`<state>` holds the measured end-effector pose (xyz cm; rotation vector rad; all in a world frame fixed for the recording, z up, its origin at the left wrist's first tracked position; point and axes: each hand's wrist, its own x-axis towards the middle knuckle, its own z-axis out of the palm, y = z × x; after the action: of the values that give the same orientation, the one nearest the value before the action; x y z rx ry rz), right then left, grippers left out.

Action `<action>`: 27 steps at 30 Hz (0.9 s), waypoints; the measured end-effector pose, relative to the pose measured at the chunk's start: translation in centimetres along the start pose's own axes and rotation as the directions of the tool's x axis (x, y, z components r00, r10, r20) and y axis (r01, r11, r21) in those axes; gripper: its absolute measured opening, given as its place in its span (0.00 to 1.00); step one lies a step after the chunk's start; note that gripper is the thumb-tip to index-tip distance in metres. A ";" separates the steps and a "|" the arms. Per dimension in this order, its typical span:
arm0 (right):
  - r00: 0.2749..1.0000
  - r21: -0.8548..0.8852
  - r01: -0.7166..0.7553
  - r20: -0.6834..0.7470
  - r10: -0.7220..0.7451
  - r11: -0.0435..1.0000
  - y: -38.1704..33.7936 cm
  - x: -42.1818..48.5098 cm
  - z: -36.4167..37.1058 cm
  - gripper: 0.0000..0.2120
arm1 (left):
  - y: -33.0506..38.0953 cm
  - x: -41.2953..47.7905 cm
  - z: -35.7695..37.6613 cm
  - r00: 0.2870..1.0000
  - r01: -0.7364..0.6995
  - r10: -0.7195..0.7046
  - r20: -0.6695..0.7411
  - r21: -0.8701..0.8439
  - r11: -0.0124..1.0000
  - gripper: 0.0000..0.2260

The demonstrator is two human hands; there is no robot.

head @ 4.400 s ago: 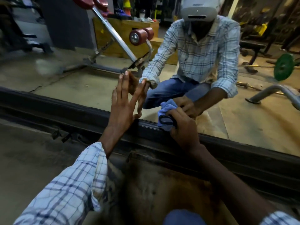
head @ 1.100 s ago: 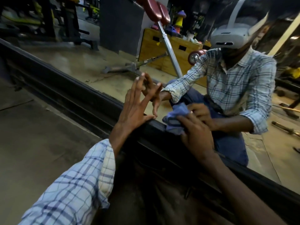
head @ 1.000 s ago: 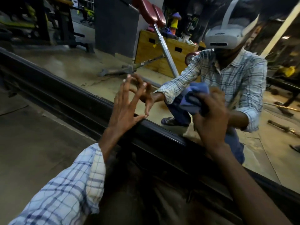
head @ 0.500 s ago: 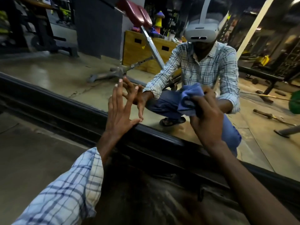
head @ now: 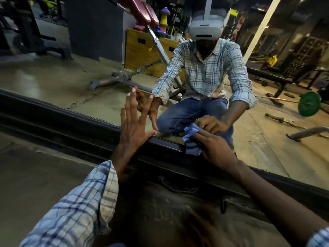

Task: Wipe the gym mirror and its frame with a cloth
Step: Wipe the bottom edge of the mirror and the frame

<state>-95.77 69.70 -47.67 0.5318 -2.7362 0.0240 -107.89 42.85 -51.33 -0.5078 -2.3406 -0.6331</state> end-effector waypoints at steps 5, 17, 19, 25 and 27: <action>0.994 0.057 -0.037 -0.105 0.042 0.998 -0.7 -1.0 0.8 0.21 | -0.4 0.0 0.0 1.000 -0.027 0.027 0.001 0.033 0.999 0.61; 0.979 0.140 -0.069 -0.181 0.094 0.988 -3.4 -0.2 4.7 0.22 | -3.8 0.0 -0.9 0.999 -0.035 0.031 0.028 0.145 0.989 0.59; 0.964 0.132 -0.068 -0.245 0.099 0.989 -3.6 2.2 3.1 0.24 | -4.4 0.2 -1.3 1.000 0.010 -0.013 0.026 0.101 0.995 0.58; 0.715 0.256 -0.049 -0.666 0.214 0.965 -4.9 9.5 -2.4 0.22 | -6.1 0.4 -1.5 0.998 0.031 -0.034 0.045 0.051 0.998 0.60; 0.838 0.254 0.006 -0.529 0.133 0.967 -6.9 9.5 1.6 0.24 | -6.2 0.3 -1.3 0.999 0.043 -0.044 0.027 0.036 0.998 0.59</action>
<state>-102.01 59.79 -46.27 0.4160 -2.1942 0.4680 -110.59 37.18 -52.18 -0.4533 -2.3907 -0.6073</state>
